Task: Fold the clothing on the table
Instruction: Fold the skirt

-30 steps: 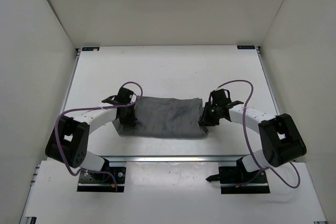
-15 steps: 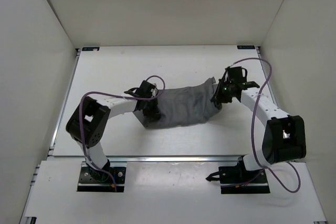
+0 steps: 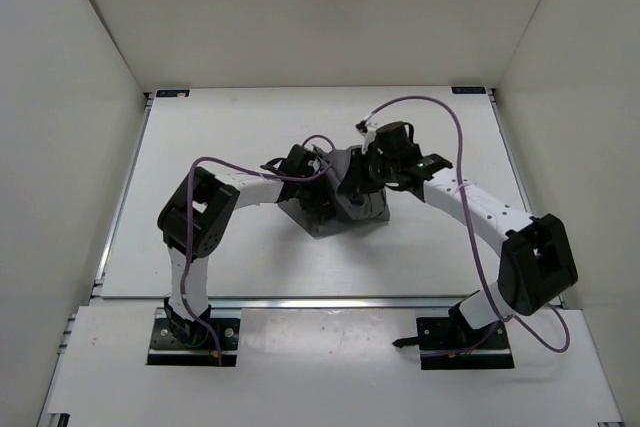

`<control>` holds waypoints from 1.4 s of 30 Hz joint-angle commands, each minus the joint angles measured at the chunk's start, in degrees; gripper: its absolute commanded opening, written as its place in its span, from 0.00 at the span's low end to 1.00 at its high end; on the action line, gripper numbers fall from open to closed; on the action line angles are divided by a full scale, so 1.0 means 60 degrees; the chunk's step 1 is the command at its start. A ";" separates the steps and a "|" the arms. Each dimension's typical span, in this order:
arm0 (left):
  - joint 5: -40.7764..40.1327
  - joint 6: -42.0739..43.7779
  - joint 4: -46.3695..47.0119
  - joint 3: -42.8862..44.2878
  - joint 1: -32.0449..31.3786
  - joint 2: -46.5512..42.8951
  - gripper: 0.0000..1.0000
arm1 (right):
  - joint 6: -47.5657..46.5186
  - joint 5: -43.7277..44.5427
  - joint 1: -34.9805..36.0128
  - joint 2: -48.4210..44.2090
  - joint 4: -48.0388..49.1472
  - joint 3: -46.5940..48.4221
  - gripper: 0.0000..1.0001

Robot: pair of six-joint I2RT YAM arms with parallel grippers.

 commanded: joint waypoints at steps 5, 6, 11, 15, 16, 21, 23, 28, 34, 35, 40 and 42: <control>0.0157 -0.0577 0.0782 -0.0824 0.0179 0.0014 0.00 | 0.0897 -0.0599 0.0512 0.0968 0.1492 -0.0220 0.00; 0.0143 -0.0607 0.0871 -0.1000 0.0223 -0.0059 0.00 | 0.0897 -0.0687 0.0555 0.1057 0.1521 -0.0104 0.01; 0.0450 -0.1016 0.1573 -0.1747 0.0282 -0.0338 0.00 | 0.0926 -0.1039 0.0496 0.1672 0.1988 0.0029 0.00; 0.0655 -0.1324 0.2189 -0.2509 0.0457 -0.0821 0.00 | 0.1131 -0.1302 0.0467 0.2083 0.2487 0.0146 0.00; 0.0859 -0.1368 0.2204 -0.2670 0.0530 -0.1068 0.00 | 0.1160 -0.1375 0.0525 0.2112 0.2561 0.0219 0.00; 0.0438 -0.1164 0.1446 -0.3416 0.1058 -0.3262 0.00 | 0.0810 -0.1346 0.0423 0.2332 0.2035 0.0659 0.00; 0.0101 -0.1047 0.1283 -0.3842 0.1321 -0.3996 0.01 | 0.0852 -0.1376 0.0409 0.2376 0.1990 0.0689 0.01; -0.0676 -0.0695 0.0314 -0.4646 0.1614 -0.5316 0.00 | 0.0736 -0.1332 0.0496 0.2405 0.2122 0.0615 0.00; -0.0766 -0.0578 0.0666 -0.5236 0.1937 -0.5058 0.00 | 0.0663 -0.1494 0.0584 0.2566 0.2122 0.0805 0.00; -0.0693 -0.0534 0.0739 -0.5148 0.1879 -0.4925 0.00 | 0.0648 -0.1551 0.0570 0.2581 0.2035 0.0864 0.00; -0.0693 -0.0870 0.1324 -0.4942 0.1411 -0.4090 0.00 | 0.0823 -0.1567 0.0730 0.3006 0.1932 0.1391 0.00; -0.0532 -0.0914 0.1515 -0.4855 0.1337 -0.3812 0.00 | 0.0809 -0.1581 0.0804 0.3123 0.1917 0.1669 0.00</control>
